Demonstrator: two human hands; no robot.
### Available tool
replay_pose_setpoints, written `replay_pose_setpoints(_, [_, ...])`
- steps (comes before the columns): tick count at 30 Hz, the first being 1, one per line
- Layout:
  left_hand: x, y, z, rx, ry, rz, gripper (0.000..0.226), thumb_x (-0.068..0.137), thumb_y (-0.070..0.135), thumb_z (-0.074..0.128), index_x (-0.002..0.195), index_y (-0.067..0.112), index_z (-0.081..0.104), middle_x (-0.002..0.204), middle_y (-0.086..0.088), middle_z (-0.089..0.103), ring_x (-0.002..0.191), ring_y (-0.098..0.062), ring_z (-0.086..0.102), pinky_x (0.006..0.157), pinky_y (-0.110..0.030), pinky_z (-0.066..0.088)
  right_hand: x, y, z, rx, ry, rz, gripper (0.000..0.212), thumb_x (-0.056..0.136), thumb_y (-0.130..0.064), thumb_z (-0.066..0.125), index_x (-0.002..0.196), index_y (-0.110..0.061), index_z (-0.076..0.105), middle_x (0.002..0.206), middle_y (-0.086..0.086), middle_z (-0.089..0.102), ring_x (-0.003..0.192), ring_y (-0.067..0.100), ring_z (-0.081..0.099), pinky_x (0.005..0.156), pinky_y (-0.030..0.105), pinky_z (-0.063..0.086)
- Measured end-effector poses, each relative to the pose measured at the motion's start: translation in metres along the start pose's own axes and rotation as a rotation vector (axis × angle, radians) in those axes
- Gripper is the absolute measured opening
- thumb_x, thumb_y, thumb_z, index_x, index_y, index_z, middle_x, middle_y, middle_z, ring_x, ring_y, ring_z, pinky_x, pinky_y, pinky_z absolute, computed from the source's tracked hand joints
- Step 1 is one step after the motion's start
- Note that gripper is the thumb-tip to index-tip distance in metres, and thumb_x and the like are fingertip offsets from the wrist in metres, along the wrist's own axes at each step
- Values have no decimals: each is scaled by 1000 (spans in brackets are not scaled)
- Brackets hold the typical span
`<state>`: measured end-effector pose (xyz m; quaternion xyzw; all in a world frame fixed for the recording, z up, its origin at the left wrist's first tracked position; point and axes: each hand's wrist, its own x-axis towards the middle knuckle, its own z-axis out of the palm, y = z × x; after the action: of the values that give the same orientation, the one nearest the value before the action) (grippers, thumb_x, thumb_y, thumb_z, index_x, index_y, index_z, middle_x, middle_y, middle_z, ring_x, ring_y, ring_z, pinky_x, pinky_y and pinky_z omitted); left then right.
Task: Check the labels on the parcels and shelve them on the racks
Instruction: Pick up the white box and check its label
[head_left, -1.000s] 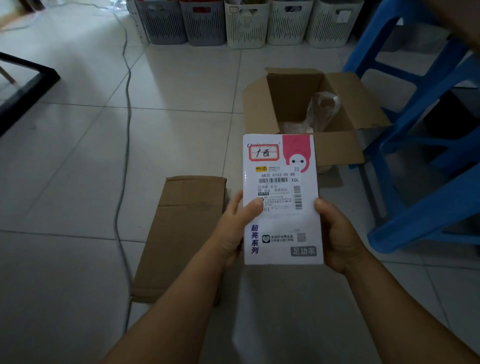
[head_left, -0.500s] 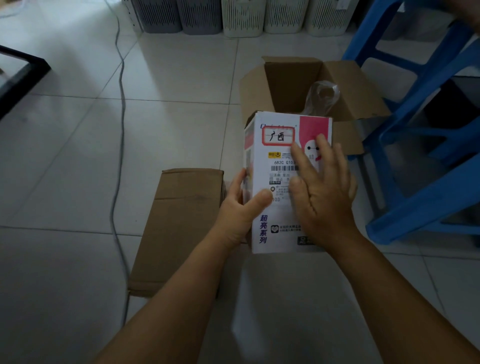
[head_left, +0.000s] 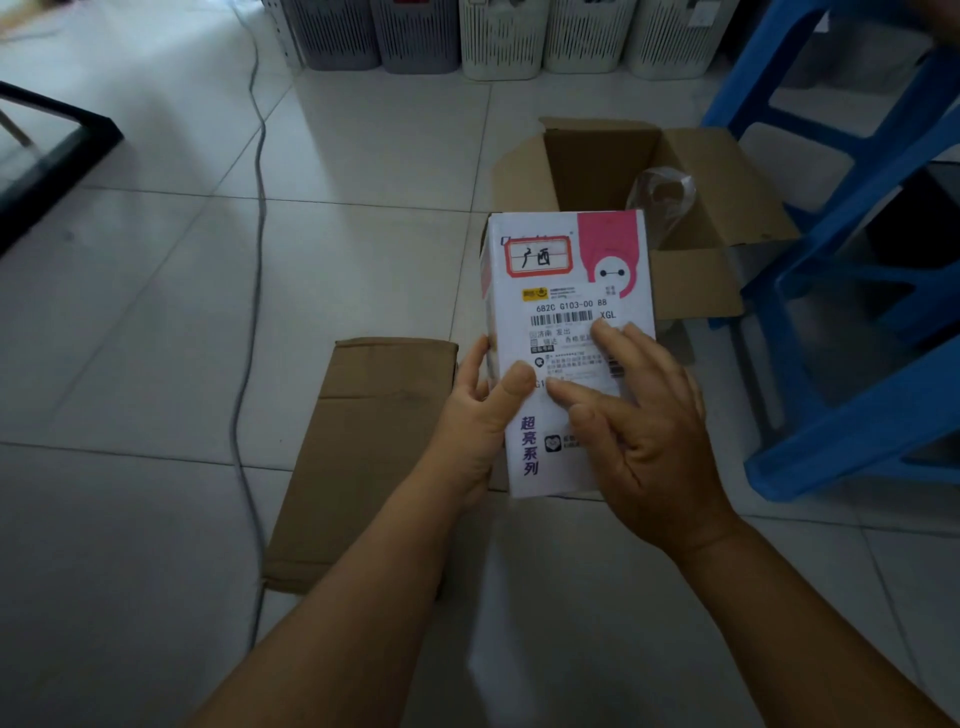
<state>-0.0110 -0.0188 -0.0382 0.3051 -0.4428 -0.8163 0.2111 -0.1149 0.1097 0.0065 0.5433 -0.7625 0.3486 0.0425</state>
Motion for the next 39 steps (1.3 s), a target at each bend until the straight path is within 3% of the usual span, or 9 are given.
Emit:
replay_pose_setpoints(7, [0,1,0,0,-15,35,139,42,60,93,157,20,28,132,-20,68,105,-37,73,73,-39,64,-2,0,1,10,32,-23,50,98,-49,31,113,-23,71,145,12,46,137,27,33,106,47,26])
replay_pose_setpoints(12, [0,1,1,8,-21,36,137,44,60,93,158,22,27,133,-22,66,115,-46,67,83,-47,63,-2,0,-1,3,38,-36,47,98,-48,33,113,-24,71,145,13,46,137,28,33,106,49,28])
replay_pose_setpoints(19, [-2,4,1,-32,-45,39,137,45,57,93,158,19,25,114,-12,77,94,-29,77,70,-38,64,-3,-2,0,-3,55,-64,44,98,-47,35,112,-26,70,144,14,47,137,28,34,107,47,25])
replay_pose_setpoints(29, [1,4,1,-51,-35,35,137,45,58,93,157,18,26,107,-7,80,91,-25,78,71,-37,63,-3,0,2,-34,53,-87,46,98,-47,34,111,-24,72,143,16,48,136,30,35,106,50,26])
replay_pose_setpoints(39, [0,3,3,-28,-40,45,136,48,58,93,159,19,24,130,-20,69,106,-38,70,81,-47,63,0,-5,3,-130,102,-34,50,99,-48,28,124,-26,65,144,15,46,131,29,34,100,40,22])
